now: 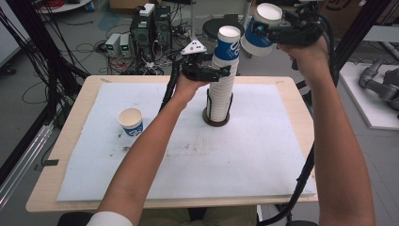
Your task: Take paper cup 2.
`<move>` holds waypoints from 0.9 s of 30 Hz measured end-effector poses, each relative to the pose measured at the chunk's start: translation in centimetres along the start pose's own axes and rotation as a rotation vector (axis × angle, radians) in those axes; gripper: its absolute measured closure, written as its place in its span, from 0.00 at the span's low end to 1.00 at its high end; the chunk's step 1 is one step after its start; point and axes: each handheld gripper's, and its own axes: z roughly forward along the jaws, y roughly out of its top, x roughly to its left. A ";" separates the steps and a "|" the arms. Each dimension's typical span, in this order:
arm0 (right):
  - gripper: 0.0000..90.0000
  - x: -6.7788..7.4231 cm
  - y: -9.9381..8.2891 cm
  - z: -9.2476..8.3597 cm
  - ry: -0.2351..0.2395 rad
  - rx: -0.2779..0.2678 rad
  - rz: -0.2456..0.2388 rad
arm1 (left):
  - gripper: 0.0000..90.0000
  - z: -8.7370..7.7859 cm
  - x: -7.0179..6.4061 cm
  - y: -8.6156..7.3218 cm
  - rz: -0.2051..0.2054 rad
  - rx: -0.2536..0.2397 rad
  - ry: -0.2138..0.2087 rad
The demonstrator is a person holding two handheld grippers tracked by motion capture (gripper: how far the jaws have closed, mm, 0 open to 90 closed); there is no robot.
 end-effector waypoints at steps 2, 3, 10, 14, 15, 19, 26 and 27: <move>0.32 0.2 -0.7 -0.4 0.004 0.014 -0.003 | 0.17 0.0 0.0 0.0 -0.001 0.002 0.002; 0.32 0.3 -1.2 -0.5 0.005 0.020 -0.002 | 0.17 0.0 0.0 0.0 -0.001 0.002 0.003; 0.32 0.8 -4.1 -1.1 0.027 0.041 0.019 | 0.16 -0.4 -0.1 0.0 0.011 -0.029 0.016; 0.32 1.0 -5.7 -1.1 0.034 0.053 0.040 | 0.16 -1.0 0.0 0.0 0.005 -0.039 0.017; 0.32 1.0 -6.2 -1.0 0.039 0.053 0.042 | 0.16 -1.2 0.1 0.0 0.003 -0.039 0.019; 0.32 1.2 -7.4 -0.8 0.043 0.065 0.053 | 0.16 -2.1 0.3 -0.2 0.000 -0.043 0.028; 0.32 1.8 -9.5 0.1 0.063 0.092 0.061 | 0.16 -4.5 0.2 -0.7 0.002 -0.056 0.010; 0.32 1.9 -9.7 0.2 0.062 0.096 0.061 | 0.16 -5.1 0.1 -0.9 0.002 -0.056 0.006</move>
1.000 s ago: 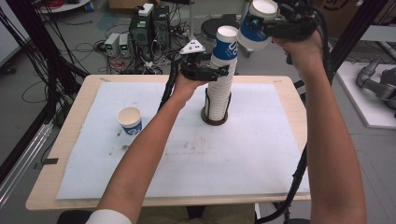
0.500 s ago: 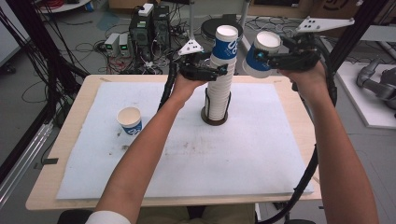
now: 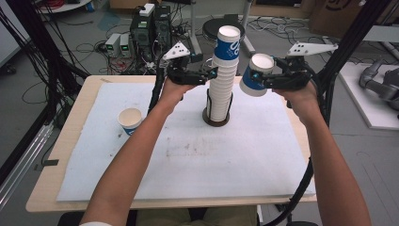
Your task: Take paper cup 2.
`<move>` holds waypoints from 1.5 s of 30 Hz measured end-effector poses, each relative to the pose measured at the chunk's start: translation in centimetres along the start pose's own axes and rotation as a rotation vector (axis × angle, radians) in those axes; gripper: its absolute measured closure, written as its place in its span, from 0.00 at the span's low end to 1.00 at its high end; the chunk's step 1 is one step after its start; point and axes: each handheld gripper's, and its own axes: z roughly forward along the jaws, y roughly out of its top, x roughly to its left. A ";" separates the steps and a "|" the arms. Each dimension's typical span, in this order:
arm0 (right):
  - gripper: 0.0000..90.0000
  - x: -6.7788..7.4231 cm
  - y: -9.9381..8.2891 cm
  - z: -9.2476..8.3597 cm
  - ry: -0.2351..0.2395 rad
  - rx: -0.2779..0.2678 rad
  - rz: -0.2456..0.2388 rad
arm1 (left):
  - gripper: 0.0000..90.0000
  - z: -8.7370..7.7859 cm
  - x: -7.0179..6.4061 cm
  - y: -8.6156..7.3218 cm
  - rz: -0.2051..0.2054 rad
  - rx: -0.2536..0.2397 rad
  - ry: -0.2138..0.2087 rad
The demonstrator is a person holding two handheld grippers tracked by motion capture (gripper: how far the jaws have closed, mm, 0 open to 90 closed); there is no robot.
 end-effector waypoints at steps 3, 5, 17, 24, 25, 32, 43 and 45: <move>0.32 0.4 -0.9 0.4 0.004 0.027 -0.002 | 0.16 -1.3 -0.2 -0.4 0.005 0.009 -0.007; 0.32 0.7 -1.3 0.5 0.008 0.033 -0.007 | 0.16 -2.2 -0.3 -0.7 0.010 0.011 -0.017; 0.32 3.3 -6.2 2.0 0.052 0.040 0.030 | 0.16 -7.3 -2.7 -2.9 0.045 0.022 -0.083; 0.32 4.7 -8.1 2.5 0.088 0.016 0.039 | 0.16 -9.1 -3.8 -4.4 0.061 0.033 -0.096; 0.32 4.9 -8.2 2.6 0.088 0.020 0.033 | 0.16 -9.3 -4.1 -4.6 0.064 0.036 -0.105; 0.32 6.9 -9.4 3.3 0.108 0.025 -0.009 | 0.16 -10.8 -5.1 -5.9 0.078 0.046 -0.118; 0.32 8.7 -10.7 4.6 0.135 0.050 -0.037 | 0.16 -12.9 -5.0 -9.2 0.045 0.032 -0.095; 0.32 8.8 -10.8 4.6 0.134 0.046 -0.039 | 0.16 -13.2 -5.0 -9.6 0.045 0.038 -0.090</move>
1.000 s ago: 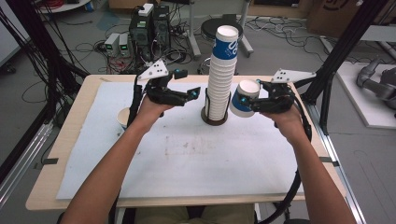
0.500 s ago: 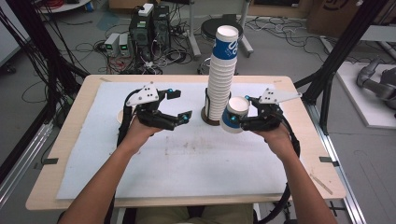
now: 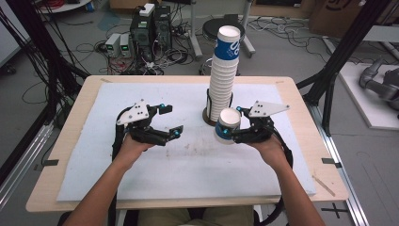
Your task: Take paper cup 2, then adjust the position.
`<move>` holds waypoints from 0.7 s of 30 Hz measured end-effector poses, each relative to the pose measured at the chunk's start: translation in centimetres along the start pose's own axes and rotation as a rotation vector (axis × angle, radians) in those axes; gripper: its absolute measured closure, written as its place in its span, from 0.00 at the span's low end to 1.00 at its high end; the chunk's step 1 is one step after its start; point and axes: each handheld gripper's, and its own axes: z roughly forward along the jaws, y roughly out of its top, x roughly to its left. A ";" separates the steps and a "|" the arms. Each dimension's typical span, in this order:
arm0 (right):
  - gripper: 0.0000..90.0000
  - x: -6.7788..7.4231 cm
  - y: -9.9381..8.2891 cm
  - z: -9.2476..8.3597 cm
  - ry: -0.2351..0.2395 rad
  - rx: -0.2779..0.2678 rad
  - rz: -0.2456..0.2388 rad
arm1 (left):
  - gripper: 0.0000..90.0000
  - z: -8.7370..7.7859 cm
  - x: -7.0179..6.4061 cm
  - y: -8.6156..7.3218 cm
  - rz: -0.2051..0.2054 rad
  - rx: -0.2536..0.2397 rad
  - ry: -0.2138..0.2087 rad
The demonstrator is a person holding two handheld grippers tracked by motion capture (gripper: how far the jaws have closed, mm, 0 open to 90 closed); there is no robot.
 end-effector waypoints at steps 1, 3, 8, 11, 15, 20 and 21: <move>0.32 0.1 0.0 0.0 -0.002 0.001 0.002 | 0.16 -0.1 -0.1 -0.2 0.000 0.001 0.000; 0.32 0.2 -0.2 0.2 -0.002 0.005 -0.004 | 0.16 -0.4 -0.2 -0.4 -0.002 0.004 0.002; 0.32 0.4 -0.3 0.5 0.002 0.012 -0.008 | 0.16 -0.8 -0.1 -0.6 0.000 0.004 0.003; 0.32 0.5 -0.3 0.5 0.004 0.008 -0.009 | 0.16 -0.9 -0.2 -0.6 -0.006 0.001 0.005; 0.32 0.9 -0.3 0.6 0.015 0.007 -0.016 | 0.16 -0.8 -0.4 -0.7 0.000 0.006 -0.003; 0.32 1.0 -0.3 1.0 0.023 0.002 -0.016 | 0.16 -0.3 -0.6 -1.0 -0.010 0.004 -0.039; 0.32 1.1 -0.2 1.0 0.030 0.001 -0.013 | 0.16 -0.2 -0.7 -1.2 -0.007 0.006 -0.046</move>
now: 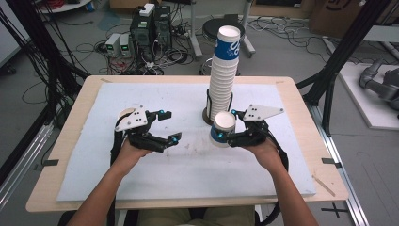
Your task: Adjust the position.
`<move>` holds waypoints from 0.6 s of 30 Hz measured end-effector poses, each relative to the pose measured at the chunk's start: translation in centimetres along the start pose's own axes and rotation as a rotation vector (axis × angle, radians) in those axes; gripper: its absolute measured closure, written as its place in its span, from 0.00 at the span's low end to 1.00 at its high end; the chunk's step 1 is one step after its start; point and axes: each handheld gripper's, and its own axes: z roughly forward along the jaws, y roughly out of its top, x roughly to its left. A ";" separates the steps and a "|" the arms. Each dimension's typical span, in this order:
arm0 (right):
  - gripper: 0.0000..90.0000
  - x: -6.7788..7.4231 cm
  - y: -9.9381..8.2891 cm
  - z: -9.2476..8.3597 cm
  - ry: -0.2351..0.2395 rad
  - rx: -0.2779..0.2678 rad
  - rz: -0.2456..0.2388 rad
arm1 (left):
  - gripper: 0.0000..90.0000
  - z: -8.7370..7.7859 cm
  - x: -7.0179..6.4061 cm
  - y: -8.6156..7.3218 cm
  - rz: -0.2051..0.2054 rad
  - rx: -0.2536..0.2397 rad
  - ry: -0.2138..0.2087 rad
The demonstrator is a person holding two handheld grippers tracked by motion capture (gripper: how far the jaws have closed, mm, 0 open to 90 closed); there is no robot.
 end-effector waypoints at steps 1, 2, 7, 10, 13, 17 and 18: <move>0.32 0.1 0.0 0.0 0.001 -0.005 0.000 | 0.16 0.1 -0.1 -0.1 0.000 -0.001 -0.005; 0.32 0.2 0.0 0.1 0.012 -0.009 0.001 | 0.16 0.2 -0.1 -0.3 -0.001 -0.002 -0.013; 0.32 0.6 -0.1 0.5 0.037 -0.001 -0.005 | 0.16 0.8 -0.7 -0.7 -0.002 0.006 -0.052; 0.32 0.9 -0.2 0.5 0.061 -0.012 -0.005 | 0.16 1.1 -1.0 -0.6 -0.013 -0.010 -0.082; 0.32 1.1 -0.2 0.7 0.085 -0.012 -0.015 | 0.16 1.7 -1.5 -0.5 -0.003 -0.006 -0.120; 0.32 1.3 -0.1 0.8 0.131 -0.042 -0.014 | 0.16 2.3 -2.0 -0.5 0.008 0.003 -0.153; 0.32 1.4 -0.1 0.8 0.140 -0.046 -0.013 | 0.16 2.3 -2.0 -0.5 0.007 0.006 -0.160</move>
